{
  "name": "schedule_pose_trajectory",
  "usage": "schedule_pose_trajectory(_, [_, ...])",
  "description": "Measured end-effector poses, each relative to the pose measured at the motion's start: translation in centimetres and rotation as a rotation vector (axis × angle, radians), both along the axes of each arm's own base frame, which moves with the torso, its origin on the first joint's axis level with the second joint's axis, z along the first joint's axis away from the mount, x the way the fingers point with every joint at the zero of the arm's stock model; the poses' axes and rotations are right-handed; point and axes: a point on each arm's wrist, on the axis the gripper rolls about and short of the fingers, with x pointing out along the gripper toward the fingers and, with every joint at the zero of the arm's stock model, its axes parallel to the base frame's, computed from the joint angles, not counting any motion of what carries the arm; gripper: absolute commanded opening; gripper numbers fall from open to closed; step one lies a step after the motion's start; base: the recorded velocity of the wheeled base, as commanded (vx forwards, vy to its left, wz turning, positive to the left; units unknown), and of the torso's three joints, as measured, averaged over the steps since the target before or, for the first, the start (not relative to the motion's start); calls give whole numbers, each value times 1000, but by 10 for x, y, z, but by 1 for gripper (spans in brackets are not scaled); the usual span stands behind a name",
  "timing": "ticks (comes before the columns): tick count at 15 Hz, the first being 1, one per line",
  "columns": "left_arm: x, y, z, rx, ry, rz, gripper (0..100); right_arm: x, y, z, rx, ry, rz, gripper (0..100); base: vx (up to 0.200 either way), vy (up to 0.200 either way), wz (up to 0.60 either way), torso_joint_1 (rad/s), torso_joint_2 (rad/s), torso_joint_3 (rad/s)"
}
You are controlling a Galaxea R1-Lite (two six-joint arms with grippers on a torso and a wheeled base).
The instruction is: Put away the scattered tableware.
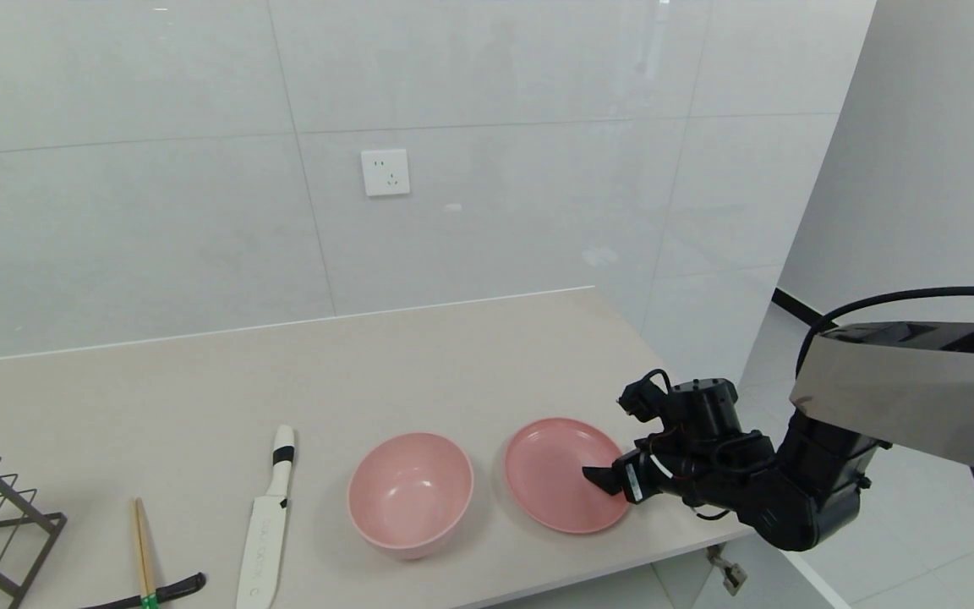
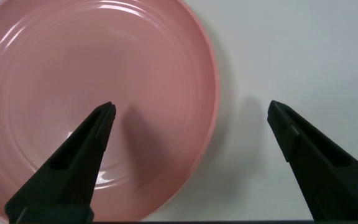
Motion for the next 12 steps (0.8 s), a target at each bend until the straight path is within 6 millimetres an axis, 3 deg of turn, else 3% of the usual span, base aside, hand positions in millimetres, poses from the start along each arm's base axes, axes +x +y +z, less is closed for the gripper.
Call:
schedule_pose_trajectory(3, [0,0,0,0,0,0,100,0,1,-1,0,4,2,100,0,0,0,0,0,0])
schedule_pose_trajectory(4, [0,0,0,0,0,0,100,0,1,-2,-1,4,2,0,0,0,0,0,0,0])
schedule_pose_trajectory(12, [0,0,0,-2,0,0,100,0,0,-4,-11,6,-20,0,0,0,0,0,0,0])
